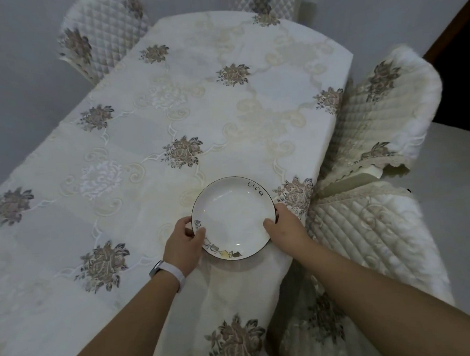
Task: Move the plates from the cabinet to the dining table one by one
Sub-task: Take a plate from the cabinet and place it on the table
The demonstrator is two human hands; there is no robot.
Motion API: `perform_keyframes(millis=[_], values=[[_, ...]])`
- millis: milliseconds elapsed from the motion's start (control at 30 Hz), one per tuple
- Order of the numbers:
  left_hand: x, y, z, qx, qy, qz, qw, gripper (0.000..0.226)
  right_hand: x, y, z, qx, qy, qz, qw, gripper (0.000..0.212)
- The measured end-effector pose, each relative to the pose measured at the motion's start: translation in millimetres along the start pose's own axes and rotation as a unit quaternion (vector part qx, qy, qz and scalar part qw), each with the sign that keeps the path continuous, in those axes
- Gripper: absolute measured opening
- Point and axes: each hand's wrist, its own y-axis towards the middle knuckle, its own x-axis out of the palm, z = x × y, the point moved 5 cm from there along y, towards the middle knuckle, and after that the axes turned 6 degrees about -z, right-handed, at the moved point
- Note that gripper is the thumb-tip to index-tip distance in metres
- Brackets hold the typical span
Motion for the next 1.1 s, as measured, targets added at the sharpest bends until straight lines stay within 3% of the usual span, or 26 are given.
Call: perform_keyframes(millis=[167, 333, 433, 633, 833, 1100], values=[[-22, -19, 10, 0.063, 0.031, -0.014, 0.997, 0.040, -8, -31, 5, 0.010, 0.014, 0.057, 0.998, 0.034], [-39, -48, 24, 0.180, 0.117, -0.051, 0.975, 0.048, -17, -75, -11, -0.048, -0.076, 0.089, 0.992, 0.039], [-47, -69, 37, 0.286, 0.187, -0.060, 0.938, 0.061, -18, -108, -24, -0.085, -0.146, 0.111, 0.979, 0.043], [-59, -109, 53, 0.417, 0.276, -0.059, 0.864, 0.053, -5, -181, -43, -0.130, -0.265, 0.155, 0.943, 0.057], [-51, -150, 68, 0.511, 0.330, -0.104, 0.786, 0.051, 10, -253, -45, -0.098, -0.319, 0.204, 0.920, 0.054], [3, -229, 99, 0.615, 0.328, -0.169, 0.697, 0.049, 8, -357, -2, -0.009, -0.307, 0.270, 0.913, 0.050]])
